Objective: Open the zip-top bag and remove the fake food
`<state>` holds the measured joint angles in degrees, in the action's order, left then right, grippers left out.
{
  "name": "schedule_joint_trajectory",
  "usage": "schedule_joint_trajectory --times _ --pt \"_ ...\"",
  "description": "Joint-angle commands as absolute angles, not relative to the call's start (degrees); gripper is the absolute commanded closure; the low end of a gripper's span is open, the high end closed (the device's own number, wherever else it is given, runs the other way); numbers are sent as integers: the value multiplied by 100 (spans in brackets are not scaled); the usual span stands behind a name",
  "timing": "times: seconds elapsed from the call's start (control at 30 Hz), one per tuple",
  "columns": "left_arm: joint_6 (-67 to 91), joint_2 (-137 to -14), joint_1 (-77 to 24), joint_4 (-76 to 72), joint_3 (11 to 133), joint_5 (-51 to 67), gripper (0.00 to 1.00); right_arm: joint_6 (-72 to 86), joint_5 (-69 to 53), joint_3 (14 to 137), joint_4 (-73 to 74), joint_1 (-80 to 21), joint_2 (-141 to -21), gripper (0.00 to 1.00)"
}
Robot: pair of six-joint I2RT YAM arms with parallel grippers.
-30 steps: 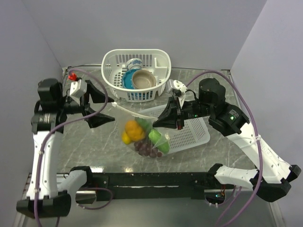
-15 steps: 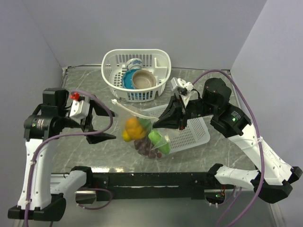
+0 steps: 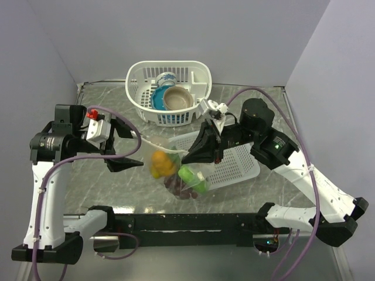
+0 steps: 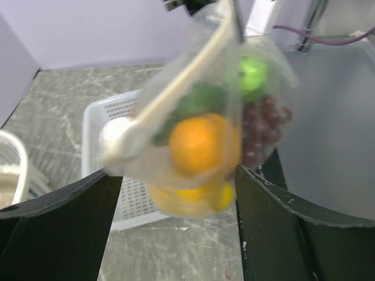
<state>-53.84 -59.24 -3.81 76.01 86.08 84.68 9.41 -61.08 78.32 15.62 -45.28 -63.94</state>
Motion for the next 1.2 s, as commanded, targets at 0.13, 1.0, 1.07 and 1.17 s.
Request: schedule_joint_trajectory --times 0.13,1.0,1.07,1.17 --pt "-5801 -6003 -18 7778 8455 9712 16 800 -6056 8016 1397 -4746 -6319 100" --pt "-453 -5169 -344 2414 7323 9537 98 616 -5617 7428 1089 -4729 -6320 100" --pt "975 -4958 -89 1350 6675 9589 98 580 -5362 7147 1090 -4711 -6180 100" --pt "1789 -4721 675 -50 6111 9677 98 519 -4897 6830 1037 -4702 -6126 100"
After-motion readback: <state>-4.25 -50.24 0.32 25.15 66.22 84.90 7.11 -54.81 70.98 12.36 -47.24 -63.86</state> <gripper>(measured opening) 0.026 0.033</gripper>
